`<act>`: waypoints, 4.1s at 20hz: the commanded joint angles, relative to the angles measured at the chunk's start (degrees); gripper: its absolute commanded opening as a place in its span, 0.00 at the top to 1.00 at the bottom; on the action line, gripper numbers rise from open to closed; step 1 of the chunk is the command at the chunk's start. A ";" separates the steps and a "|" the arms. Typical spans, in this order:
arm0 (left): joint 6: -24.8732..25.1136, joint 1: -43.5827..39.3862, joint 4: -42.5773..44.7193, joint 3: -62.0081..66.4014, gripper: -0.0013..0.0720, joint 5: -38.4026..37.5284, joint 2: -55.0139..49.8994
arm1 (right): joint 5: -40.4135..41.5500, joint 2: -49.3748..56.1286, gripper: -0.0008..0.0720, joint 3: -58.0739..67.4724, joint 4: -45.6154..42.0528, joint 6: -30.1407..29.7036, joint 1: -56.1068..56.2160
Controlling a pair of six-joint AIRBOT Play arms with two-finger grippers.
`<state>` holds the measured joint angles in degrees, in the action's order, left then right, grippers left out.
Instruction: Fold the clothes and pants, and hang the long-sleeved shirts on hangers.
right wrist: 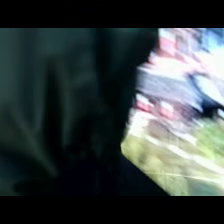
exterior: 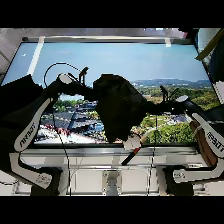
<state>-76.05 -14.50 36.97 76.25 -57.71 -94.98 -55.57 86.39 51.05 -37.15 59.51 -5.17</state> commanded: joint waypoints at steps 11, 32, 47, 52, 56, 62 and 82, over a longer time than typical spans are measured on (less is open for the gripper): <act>-1.09 3.37 -0.20 -0.02 0.16 -0.42 -0.02 | 0.07 -6.36 0.95 24.94 -18.14 12.13 -6.95; -0.28 -14.69 -0.81 -0.02 0.97 11.82 -2.56 | -18.21 -6.99 0.27 25.59 -21.33 13.31 2.45; -23.71 -25.86 31.58 -20.02 0.97 1.25 15.63 | -21.59 -6.99 0.27 25.57 -21.81 12.90 5.55; -23.89 -18.49 35.01 -20.02 0.15 17.75 28.48 | -21.70 -6.99 0.27 25.57 -24.17 12.87 5.55; -30.36 -8.68 39.23 -20.02 0.02 18.29 28.57 | -20.55 -6.99 0.27 25.57 -24.94 12.92 5.57; -30.75 -7.85 27.74 -20.02 0.02 23.45 17.97 | -22.01 -6.99 0.27 25.57 -23.02 13.09 5.57; -28.20 -11.96 24.04 -17.81 0.97 42.53 5.29 | -17.55 -6.93 0.27 25.57 -23.10 13.07 5.57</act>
<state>-105.14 -26.35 60.82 57.65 -17.82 -88.86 -72.77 79.42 76.58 -60.23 72.60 0.34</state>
